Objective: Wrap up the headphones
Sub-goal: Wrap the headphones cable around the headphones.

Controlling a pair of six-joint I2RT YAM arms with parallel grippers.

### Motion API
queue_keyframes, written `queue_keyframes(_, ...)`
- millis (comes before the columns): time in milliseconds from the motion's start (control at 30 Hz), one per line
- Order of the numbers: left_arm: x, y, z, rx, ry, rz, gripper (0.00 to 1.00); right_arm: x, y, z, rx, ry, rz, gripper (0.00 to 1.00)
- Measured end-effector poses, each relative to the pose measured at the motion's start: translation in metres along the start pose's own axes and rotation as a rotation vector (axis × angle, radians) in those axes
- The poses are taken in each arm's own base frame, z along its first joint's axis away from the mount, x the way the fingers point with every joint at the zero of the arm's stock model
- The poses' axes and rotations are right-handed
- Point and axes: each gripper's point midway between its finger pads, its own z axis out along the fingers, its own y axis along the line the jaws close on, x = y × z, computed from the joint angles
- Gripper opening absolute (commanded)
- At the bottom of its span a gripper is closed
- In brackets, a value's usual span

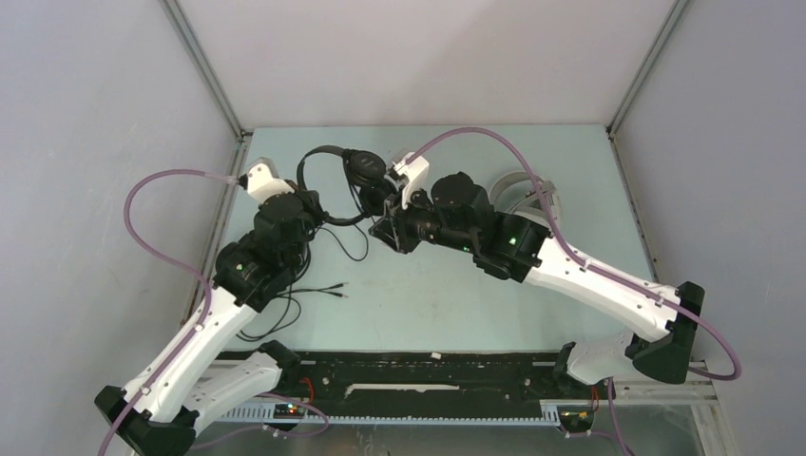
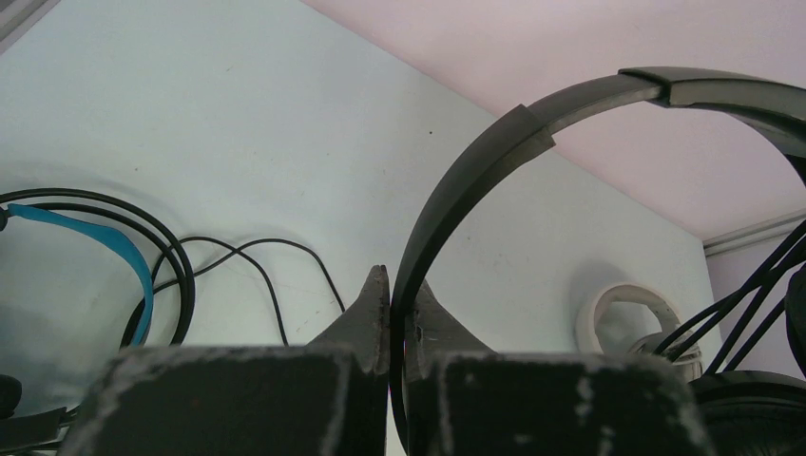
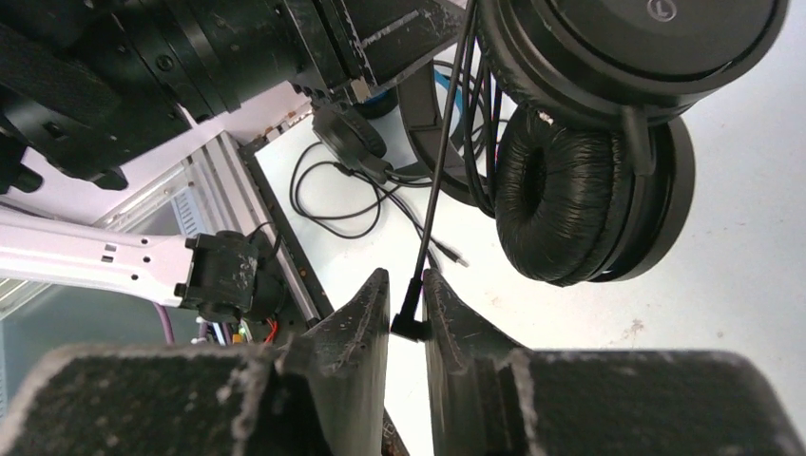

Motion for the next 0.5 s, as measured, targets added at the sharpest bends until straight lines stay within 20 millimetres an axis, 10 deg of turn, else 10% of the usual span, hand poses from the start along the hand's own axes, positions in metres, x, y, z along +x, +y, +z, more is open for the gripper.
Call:
queue_keyframes(233,-0.002,0.001,-0.003,0.003,-0.004,-0.004,0.0,0.006,-0.001,0.004,0.014,0.005,0.001,0.38)
queue_keyframes(500,0.0,-0.002,-0.003,0.015,0.006,-0.013,0.0,-0.004,0.003,0.0,0.005,-0.035,-0.014,0.24)
